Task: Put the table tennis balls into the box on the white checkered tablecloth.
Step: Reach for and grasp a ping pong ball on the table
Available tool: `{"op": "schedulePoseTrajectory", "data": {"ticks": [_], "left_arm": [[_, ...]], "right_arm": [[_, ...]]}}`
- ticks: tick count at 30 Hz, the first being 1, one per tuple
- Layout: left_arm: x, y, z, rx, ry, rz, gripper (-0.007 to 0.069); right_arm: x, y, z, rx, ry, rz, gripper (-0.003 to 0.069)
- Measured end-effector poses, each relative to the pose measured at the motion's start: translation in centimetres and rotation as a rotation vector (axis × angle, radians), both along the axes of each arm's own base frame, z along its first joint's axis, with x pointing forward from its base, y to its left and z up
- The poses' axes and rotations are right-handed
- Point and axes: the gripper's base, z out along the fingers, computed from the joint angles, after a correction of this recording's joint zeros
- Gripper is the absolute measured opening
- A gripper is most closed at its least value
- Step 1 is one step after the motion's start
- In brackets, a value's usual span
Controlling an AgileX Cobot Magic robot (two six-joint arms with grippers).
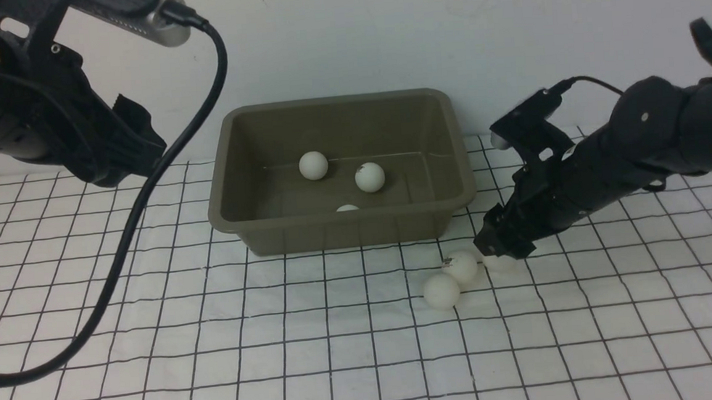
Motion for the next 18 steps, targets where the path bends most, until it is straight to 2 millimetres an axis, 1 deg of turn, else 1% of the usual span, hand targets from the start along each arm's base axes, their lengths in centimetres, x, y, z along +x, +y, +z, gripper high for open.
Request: {"op": "schedulePoseTrajectory", "data": {"ticks": [4,7,10,12,13,18], "left_arm": [[0.0,0.0,0.0,0.0,0.0,0.0,0.045],[0.0,0.0,0.0,0.0,0.0,0.0,0.045],[0.0,0.0,0.0,0.0,0.0,0.0,0.045],[0.0,0.0,0.0,0.0,0.0,0.0,0.045],[0.0,0.0,0.0,0.0,0.0,0.0,0.045],[0.0,0.0,0.0,0.0,0.001,0.0,0.045]], "right_arm": [[0.1,0.0,-0.5,-0.002,0.011,-0.005,0.0454],[0.2,0.0,-0.8,-0.003,0.014,-0.011,0.0431],[0.4,0.0,-1.3,-0.005,0.013,-0.018,0.0386],[0.6,0.1,-1.9,-0.006,0.016,-0.025,0.0337],[0.7,0.1,-1.9,-0.003,0.008,-0.032,0.0329],[0.9,0.0,-1.8,-0.005,-0.013,-0.035,0.0323]]}}
